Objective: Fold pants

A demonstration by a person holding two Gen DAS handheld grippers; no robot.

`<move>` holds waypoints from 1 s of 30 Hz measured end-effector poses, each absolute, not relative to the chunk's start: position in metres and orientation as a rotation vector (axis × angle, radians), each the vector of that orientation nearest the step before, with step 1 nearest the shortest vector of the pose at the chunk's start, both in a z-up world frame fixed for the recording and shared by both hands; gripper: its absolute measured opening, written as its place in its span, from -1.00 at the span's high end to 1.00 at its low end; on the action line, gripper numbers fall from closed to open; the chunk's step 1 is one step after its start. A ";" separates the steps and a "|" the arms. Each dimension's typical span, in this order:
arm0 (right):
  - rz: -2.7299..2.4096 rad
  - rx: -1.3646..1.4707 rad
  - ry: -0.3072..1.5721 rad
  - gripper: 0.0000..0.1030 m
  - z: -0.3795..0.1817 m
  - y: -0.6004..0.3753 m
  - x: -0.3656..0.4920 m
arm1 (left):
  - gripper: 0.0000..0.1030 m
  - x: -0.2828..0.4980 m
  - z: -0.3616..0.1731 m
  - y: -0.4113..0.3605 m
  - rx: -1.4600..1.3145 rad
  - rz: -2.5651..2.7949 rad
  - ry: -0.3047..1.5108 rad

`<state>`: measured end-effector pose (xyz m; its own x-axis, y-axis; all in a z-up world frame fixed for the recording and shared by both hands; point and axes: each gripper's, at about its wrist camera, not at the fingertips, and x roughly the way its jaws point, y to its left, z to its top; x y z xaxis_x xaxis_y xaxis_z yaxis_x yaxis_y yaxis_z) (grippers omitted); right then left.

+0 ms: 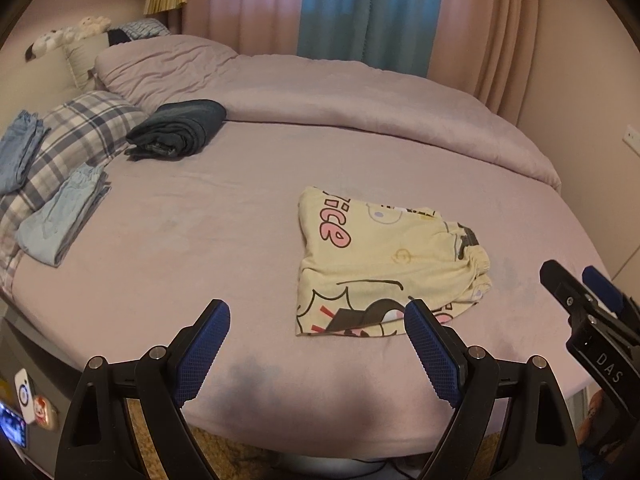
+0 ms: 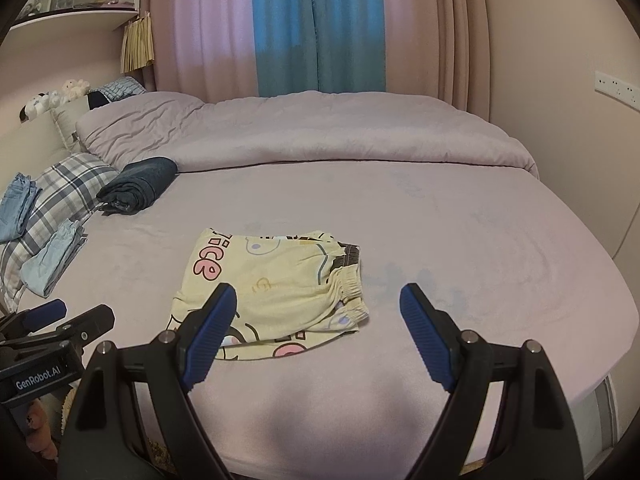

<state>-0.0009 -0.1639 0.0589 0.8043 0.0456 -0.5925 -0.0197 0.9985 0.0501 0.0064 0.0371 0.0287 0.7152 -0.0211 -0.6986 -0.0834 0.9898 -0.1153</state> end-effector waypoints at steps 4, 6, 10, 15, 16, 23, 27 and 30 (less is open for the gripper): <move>0.033 0.041 0.634 -0.64 0.059 -0.163 -0.002 | -0.73 0.006 0.028 0.032 -0.132 0.026 0.777; 0.028 0.041 0.637 -0.64 0.059 -0.163 -0.002 | -0.73 0.006 0.028 0.030 -0.129 0.018 0.777; 0.019 0.042 0.643 -0.64 0.057 -0.163 -0.001 | -0.73 0.005 0.028 0.028 -0.131 0.014 0.779; 0.013 0.040 0.644 -0.64 0.057 -0.159 -0.003 | -0.73 0.006 0.024 0.025 -0.129 0.017 0.793; 0.011 0.037 0.644 -0.64 0.057 -0.159 -0.003 | -0.73 0.006 0.023 0.025 -0.130 0.015 0.793; -0.002 0.036 0.650 -0.64 0.055 -0.158 -0.003 | -0.73 0.005 0.023 0.022 -0.130 0.013 0.794; -0.001 0.035 0.650 -0.64 0.055 -0.158 -0.003 | -0.73 0.005 0.022 0.020 -0.133 0.012 0.797; -0.003 0.032 0.651 -0.64 0.055 -0.157 -0.003 | -0.73 0.005 0.022 0.020 -0.133 0.010 0.797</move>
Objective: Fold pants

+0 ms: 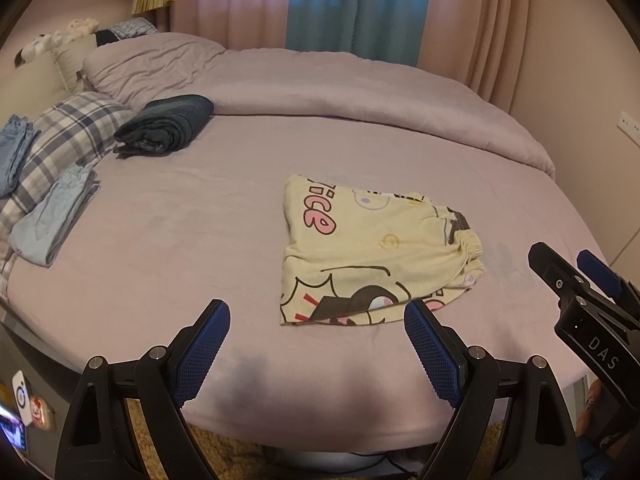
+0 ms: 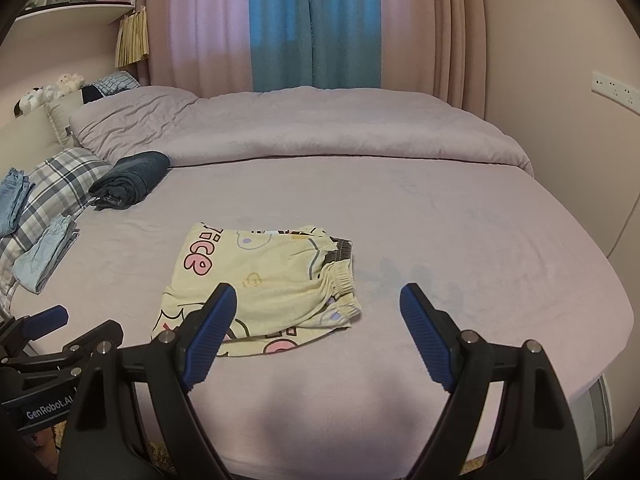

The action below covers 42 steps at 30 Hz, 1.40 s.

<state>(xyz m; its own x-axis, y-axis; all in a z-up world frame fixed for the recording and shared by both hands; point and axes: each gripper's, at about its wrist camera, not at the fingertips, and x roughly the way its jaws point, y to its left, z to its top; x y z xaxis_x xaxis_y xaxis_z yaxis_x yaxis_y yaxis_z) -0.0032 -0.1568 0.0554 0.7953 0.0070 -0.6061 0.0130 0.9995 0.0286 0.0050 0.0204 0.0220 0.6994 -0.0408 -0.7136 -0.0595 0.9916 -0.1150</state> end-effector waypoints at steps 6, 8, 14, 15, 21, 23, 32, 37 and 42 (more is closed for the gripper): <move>-0.005 0.026 0.657 -0.64 0.054 -0.157 -0.001 | -0.73 0.005 0.022 0.020 -0.135 0.009 0.792; -0.006 0.025 0.658 -0.64 0.054 -0.156 -0.001 | -0.73 0.005 0.022 0.020 -0.139 0.005 0.793; -0.001 0.018 0.657 -0.64 0.054 -0.153 -0.002 | -0.73 0.004 0.022 0.018 -0.141 0.008 0.792; -0.002 0.017 0.658 -0.64 0.053 -0.153 -0.002 | -0.73 0.004 0.022 0.018 -0.142 0.005 0.794; -0.002 0.015 0.658 -0.64 0.054 -0.152 -0.002 | -0.73 0.003 0.023 0.016 -0.139 0.004 0.788; -0.001 0.015 0.659 -0.64 0.054 -0.152 -0.002 | -0.73 0.003 0.022 0.016 -0.142 0.000 0.789; -0.005 0.014 0.664 -0.64 0.052 -0.150 0.000 | -0.73 0.003 0.020 0.016 -0.141 0.003 0.798; 0.001 0.018 0.668 -0.64 0.051 -0.149 0.000 | -0.73 0.003 0.020 0.015 -0.153 -0.011 0.807; -0.004 0.015 0.669 -0.64 0.050 -0.148 -0.001 | -0.73 0.003 0.019 0.013 -0.147 -0.012 0.808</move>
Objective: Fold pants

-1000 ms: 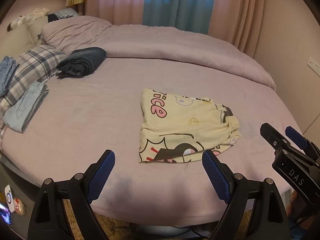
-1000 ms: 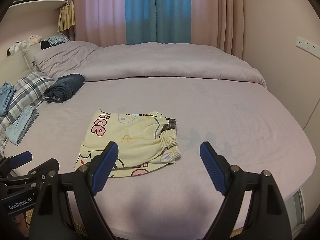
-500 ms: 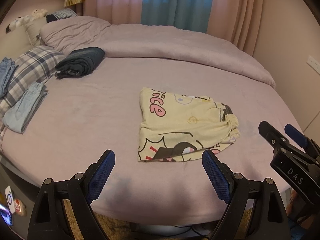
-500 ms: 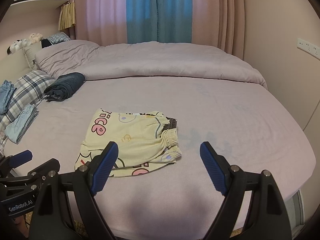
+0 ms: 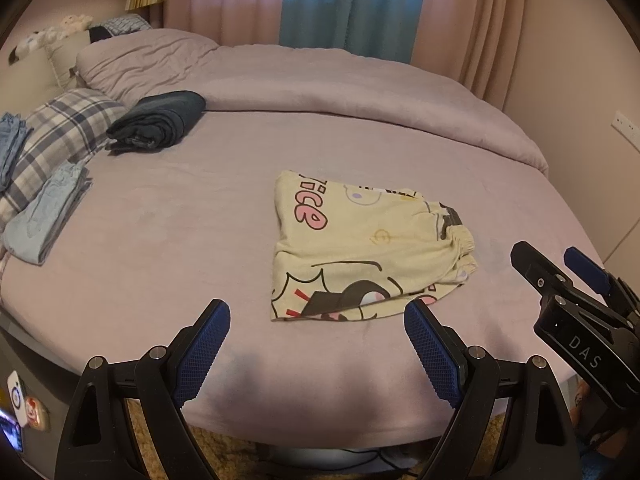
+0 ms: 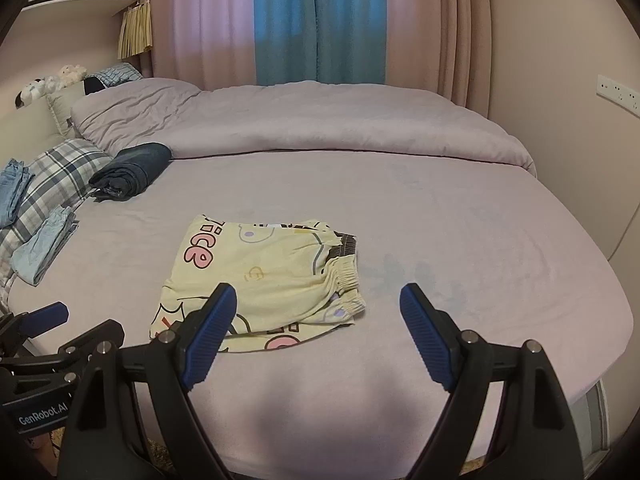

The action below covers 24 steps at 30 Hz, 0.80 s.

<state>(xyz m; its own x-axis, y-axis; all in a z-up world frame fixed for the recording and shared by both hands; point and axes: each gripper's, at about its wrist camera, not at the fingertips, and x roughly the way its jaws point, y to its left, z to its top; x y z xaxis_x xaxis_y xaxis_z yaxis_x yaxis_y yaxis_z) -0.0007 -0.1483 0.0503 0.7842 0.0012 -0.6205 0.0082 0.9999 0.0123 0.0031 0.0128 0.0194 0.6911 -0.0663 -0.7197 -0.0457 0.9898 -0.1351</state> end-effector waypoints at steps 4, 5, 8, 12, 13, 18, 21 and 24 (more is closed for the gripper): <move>-0.008 0.013 0.673 -0.64 0.050 -0.148 -0.001 | -0.73 0.003 0.020 0.013 -0.148 -0.010 0.808; -0.010 0.013 0.673 -0.64 0.050 -0.148 -0.001 | -0.73 0.003 0.020 0.014 -0.148 -0.010 0.808; -0.012 0.012 0.674 -0.64 0.050 -0.148 -0.001 | -0.73 0.002 0.020 0.014 -0.146 -0.009 0.807; -0.009 0.010 0.674 -0.64 0.050 -0.147 0.000 | -0.73 0.002 0.020 0.013 -0.148 -0.016 0.810; -0.009 0.009 0.675 -0.64 0.050 -0.147 0.000 | -0.73 0.002 0.020 0.013 -0.148 -0.016 0.810; -0.009 0.003 0.676 -0.64 0.049 -0.146 -0.001 | -0.73 0.001 0.021 0.012 -0.147 -0.014 0.809; -0.009 0.004 0.676 -0.64 0.049 -0.146 -0.001 | -0.73 0.001 0.021 0.013 -0.146 -0.014 0.807; -0.013 0.003 0.678 -0.64 0.049 -0.146 0.000 | -0.73 0.001 0.022 0.013 -0.148 -0.016 0.805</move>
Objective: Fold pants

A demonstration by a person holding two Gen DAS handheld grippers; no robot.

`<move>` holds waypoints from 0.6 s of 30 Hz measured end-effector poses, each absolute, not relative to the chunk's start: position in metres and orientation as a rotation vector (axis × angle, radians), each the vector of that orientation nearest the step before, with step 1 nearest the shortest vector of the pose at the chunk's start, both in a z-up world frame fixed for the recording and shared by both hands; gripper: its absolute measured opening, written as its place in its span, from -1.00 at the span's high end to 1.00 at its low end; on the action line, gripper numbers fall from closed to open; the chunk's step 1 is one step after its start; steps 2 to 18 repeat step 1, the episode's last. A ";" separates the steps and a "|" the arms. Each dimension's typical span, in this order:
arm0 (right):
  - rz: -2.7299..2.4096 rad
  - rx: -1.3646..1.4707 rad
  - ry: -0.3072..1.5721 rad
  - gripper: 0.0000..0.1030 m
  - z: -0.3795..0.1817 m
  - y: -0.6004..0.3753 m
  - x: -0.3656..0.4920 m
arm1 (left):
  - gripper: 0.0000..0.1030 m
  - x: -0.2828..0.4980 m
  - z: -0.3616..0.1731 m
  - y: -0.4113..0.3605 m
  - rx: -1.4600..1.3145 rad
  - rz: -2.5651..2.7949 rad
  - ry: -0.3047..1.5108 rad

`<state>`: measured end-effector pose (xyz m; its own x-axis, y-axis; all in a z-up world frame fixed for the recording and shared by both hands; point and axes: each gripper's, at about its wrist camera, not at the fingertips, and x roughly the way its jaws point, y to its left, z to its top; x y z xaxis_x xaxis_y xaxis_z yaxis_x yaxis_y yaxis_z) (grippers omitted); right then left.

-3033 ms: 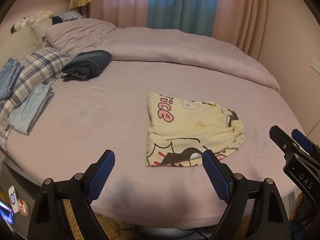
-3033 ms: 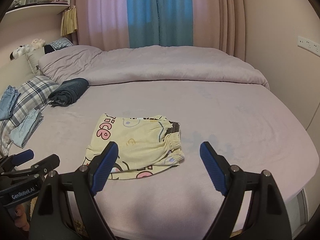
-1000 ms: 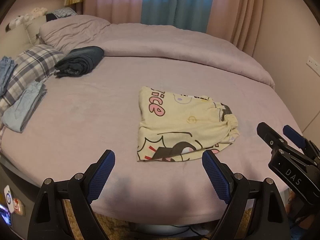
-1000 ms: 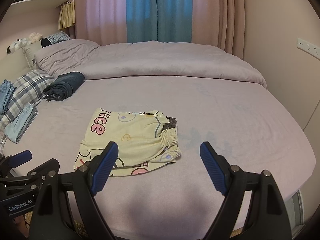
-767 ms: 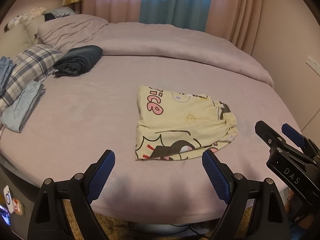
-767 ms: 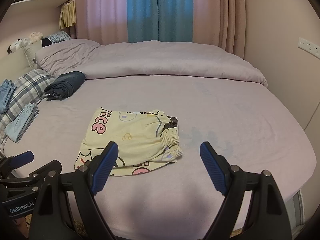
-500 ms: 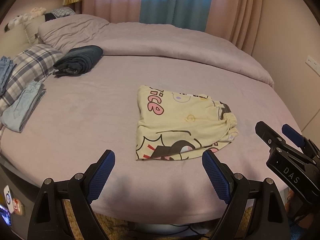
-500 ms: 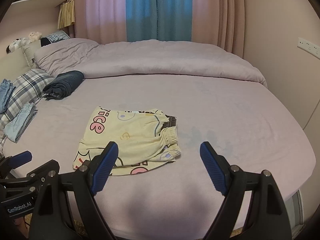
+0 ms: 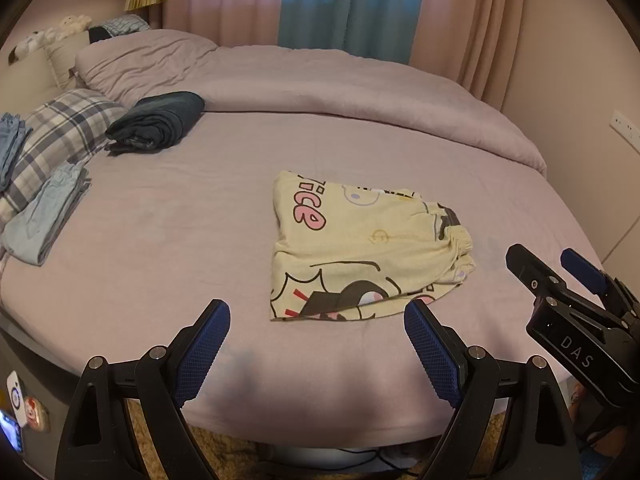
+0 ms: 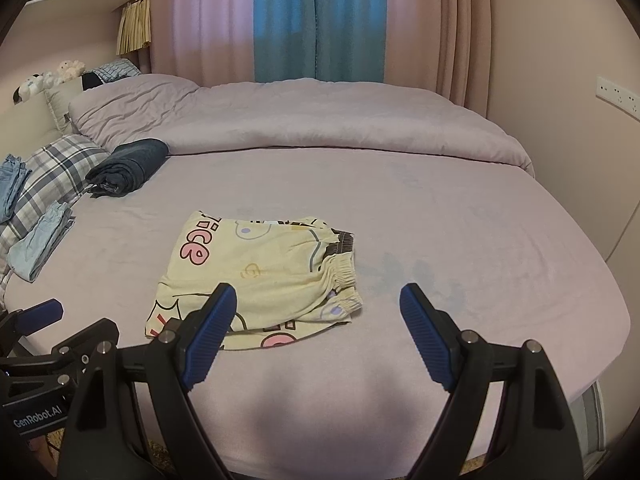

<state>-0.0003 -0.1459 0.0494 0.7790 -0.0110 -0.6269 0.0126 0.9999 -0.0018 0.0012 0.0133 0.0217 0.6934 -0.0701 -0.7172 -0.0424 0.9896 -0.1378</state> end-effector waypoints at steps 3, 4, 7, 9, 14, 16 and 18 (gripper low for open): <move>-0.014 0.002 0.678 -0.64 0.049 -0.146 0.000 | -0.73 0.001 0.022 0.013 -0.148 -0.015 0.805; -0.014 0.002 0.678 -0.64 0.049 -0.146 0.000 | -0.73 0.001 0.022 0.013 -0.148 -0.015 0.805; -0.014 0.002 0.678 -0.64 0.049 -0.146 0.000 | -0.73 0.001 0.022 0.013 -0.148 -0.015 0.805; -0.014 0.002 0.678 -0.64 0.049 -0.146 0.000 | -0.73 0.001 0.022 0.013 -0.148 -0.015 0.805; -0.014 0.002 0.678 -0.64 0.049 -0.146 0.000 | -0.73 0.001 0.022 0.013 -0.148 -0.015 0.805; -0.014 0.002 0.678 -0.64 0.049 -0.146 0.000 | -0.73 0.001 0.022 0.013 -0.148 -0.015 0.805; -0.014 0.002 0.678 -0.64 0.049 -0.146 0.000 | -0.73 0.001 0.022 0.013 -0.148 -0.015 0.805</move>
